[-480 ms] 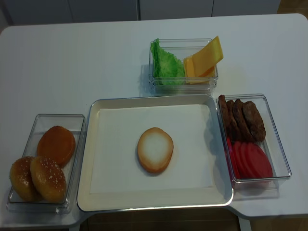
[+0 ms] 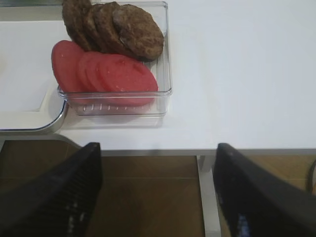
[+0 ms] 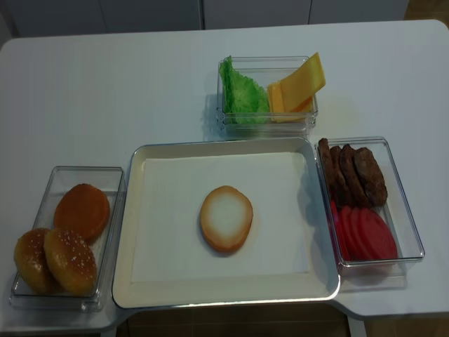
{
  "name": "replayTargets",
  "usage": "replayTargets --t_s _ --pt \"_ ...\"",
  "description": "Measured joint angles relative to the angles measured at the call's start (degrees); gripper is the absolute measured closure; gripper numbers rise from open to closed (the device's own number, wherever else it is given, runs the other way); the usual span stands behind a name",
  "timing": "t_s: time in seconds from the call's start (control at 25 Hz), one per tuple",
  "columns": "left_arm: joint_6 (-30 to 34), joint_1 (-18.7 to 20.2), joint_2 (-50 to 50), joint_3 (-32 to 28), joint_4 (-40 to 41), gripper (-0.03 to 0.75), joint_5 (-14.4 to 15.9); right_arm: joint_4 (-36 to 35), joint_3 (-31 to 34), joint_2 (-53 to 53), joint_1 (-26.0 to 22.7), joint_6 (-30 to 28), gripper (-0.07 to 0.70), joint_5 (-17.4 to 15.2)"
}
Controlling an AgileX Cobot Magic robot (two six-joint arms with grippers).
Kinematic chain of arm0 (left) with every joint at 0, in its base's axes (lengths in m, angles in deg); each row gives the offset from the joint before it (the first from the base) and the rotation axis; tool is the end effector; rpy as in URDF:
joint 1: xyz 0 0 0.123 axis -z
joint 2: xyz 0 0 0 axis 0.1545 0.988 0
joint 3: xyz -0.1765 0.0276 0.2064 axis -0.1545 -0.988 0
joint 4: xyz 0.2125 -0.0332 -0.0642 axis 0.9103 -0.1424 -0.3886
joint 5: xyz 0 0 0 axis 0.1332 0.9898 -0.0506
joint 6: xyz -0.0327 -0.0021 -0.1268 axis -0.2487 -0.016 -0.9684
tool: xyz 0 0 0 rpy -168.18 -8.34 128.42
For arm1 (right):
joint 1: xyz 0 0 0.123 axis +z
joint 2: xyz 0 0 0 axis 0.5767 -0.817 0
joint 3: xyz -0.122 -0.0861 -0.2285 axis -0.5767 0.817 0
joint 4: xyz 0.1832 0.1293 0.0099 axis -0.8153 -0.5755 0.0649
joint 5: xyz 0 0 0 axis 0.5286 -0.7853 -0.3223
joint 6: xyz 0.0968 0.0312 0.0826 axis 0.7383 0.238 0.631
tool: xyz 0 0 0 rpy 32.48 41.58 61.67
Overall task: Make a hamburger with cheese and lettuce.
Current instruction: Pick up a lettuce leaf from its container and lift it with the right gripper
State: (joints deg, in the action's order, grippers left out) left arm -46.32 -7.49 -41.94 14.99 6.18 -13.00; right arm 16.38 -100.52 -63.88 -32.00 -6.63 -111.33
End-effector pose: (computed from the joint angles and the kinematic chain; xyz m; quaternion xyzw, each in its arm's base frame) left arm 0.0087 0.0062 0.2288 -0.0200 0.8832 0.0058 0.4686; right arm 0.0130 0.0058 0.2275 -0.0261 0.8769 0.0349 0.4788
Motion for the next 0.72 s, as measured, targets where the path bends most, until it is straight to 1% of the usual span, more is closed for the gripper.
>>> replayTargets --t_s 0.72 --pt "0.0 0.0 0.0 0.0 0.0 0.293 0.0 0.0 0.0 0.0 0.0 0.0 0.082 0.0"
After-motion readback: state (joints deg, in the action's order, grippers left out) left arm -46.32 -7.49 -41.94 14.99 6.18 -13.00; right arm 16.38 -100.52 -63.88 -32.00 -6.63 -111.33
